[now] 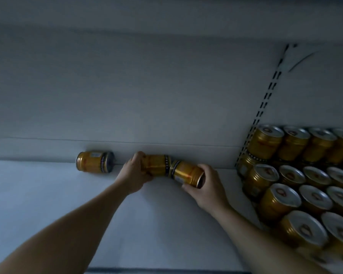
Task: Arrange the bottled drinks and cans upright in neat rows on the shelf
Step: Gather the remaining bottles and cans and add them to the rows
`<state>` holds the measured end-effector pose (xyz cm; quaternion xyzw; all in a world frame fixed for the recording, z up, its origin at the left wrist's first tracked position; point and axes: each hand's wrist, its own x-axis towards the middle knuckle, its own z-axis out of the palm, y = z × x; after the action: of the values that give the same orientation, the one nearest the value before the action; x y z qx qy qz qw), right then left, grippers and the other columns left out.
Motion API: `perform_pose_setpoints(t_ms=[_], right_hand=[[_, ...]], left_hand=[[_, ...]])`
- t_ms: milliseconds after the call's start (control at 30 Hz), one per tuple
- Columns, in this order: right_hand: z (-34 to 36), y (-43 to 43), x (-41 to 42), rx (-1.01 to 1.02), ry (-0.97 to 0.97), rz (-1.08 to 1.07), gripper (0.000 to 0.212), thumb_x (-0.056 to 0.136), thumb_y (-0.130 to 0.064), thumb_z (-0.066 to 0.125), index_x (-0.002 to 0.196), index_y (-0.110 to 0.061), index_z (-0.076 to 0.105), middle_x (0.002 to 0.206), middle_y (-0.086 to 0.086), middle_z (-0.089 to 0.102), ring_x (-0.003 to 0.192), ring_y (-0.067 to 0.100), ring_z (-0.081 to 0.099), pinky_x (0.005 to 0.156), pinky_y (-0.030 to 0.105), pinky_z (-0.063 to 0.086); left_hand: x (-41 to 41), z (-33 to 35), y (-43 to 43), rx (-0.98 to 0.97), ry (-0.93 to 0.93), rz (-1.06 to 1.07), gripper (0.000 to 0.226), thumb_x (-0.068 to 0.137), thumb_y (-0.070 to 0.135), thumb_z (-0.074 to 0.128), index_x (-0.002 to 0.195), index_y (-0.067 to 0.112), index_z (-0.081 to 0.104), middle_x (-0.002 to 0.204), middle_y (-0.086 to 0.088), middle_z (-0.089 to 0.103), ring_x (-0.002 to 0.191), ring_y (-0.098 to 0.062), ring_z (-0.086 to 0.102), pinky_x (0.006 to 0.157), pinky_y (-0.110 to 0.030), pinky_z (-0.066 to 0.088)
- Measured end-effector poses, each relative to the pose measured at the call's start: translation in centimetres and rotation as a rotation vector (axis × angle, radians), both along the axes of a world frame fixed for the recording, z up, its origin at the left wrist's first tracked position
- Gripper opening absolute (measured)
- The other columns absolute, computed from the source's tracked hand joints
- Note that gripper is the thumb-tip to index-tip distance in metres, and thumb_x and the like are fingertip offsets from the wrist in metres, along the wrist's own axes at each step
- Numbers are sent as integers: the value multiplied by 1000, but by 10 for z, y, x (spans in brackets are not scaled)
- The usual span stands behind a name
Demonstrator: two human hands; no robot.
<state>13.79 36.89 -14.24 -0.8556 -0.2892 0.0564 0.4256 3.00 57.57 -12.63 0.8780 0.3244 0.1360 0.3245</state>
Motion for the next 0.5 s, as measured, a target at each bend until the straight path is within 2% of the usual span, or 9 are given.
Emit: perform_pose_setpoints(t_ms=[67, 167, 200, 300, 367, 433, 500], right_hand=[[-2, -4, -16, 98, -6, -65, 75, 69, -27, 85, 133, -21, 46, 122, 0, 43, 105, 9, 46, 86, 19, 36], [-3, -2, -34, 217, -67, -138, 80, 66, -19, 87, 134, -18, 45, 119, -5, 40, 108, 7, 44, 83, 3, 32], [-2, 1, -40, 245, -67, -157, 83, 66, -18, 87, 136, -17, 43, 119, -5, 39, 109, 6, 43, 84, 2, 32], [1, 12, -60, 246, -13, -210, 92, 65, -20, 86, 142, -19, 36, 120, -9, 38, 113, 6, 41, 94, 19, 36], [0, 18, -73, 191, -19, -204, 87, 65, -20, 85, 139, -21, 39, 118, -9, 39, 114, 12, 44, 95, 26, 38], [0, 22, -84, 210, 52, -190, 81, 67, -21, 84, 134, -27, 40, 119, -7, 46, 113, 13, 48, 92, 24, 38], [5, 25, -93, 249, 167, -214, 78, 69, -22, 84, 132, -32, 39, 118, -9, 53, 109, 12, 53, 90, 23, 40]], left_hand=[[-9, 2, 5, -56, -62, -11, 68, 64, 21, 85, 120, 21, 46, 111, -4, 50, 96, -25, 52, 73, -29, 41], [-27, 11, 8, -125, -180, -32, 67, 66, 18, 85, 121, 26, 49, 112, 1, 38, 98, -19, 48, 81, -26, 40], [-32, 15, 9, -132, -206, -52, 66, 67, 16, 83, 123, 27, 50, 112, 1, 36, 98, -18, 47, 82, -25, 39], [-47, 20, 7, -92, -176, -196, 80, 69, 11, 80, 137, 29, 42, 116, 3, 34, 104, -15, 43, 86, -21, 37], [-55, 14, 7, -108, -159, -265, 95, 65, 14, 82, 144, 29, 33, 121, 4, 35, 110, -12, 41, 91, -21, 38], [-61, 5, 5, -218, -167, -258, 99, 60, 21, 83, 144, 26, 31, 125, 3, 42, 111, -12, 46, 94, -26, 42], [-67, 0, 1, -424, -223, -247, 97, 63, 10, 83, 142, 25, 30, 122, 1, 53, 106, -14, 56, 87, -26, 49]])
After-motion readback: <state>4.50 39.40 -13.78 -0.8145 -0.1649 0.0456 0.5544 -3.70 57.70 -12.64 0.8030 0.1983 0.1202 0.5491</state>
